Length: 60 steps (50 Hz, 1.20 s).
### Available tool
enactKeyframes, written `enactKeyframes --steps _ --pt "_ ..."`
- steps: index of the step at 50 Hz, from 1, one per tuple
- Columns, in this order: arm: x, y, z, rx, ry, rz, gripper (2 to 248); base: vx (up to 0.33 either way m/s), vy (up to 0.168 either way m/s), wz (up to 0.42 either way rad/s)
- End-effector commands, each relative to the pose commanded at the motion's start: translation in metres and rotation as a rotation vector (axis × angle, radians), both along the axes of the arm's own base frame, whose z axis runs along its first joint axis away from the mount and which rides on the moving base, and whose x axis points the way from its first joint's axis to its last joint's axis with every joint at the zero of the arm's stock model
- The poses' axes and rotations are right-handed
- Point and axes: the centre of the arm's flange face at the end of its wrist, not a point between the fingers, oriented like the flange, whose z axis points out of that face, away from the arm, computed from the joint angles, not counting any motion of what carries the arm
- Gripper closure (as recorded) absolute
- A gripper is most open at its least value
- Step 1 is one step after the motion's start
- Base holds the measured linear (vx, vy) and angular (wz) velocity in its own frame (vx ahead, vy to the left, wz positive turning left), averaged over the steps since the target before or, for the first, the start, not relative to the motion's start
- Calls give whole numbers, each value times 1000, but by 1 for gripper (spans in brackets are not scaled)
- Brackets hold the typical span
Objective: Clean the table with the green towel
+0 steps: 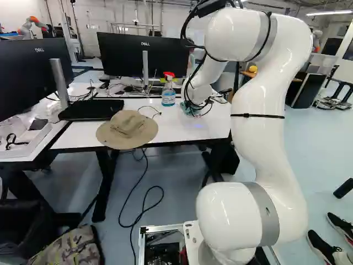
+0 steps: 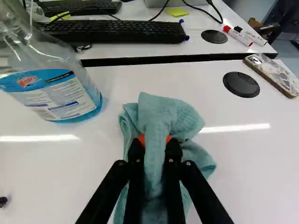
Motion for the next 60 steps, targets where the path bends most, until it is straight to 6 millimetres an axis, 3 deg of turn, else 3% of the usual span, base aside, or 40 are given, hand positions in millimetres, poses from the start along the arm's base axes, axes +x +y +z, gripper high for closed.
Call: enactKeyframes --steps 11,40,60 --pt "-17 -7 2 1 12 -14 201 0 0 0" --pt "-53 -49 4 4 31 -93 201 0 0 0" --pt "-54 -82 4 4 28 -151 201 0 0 0"
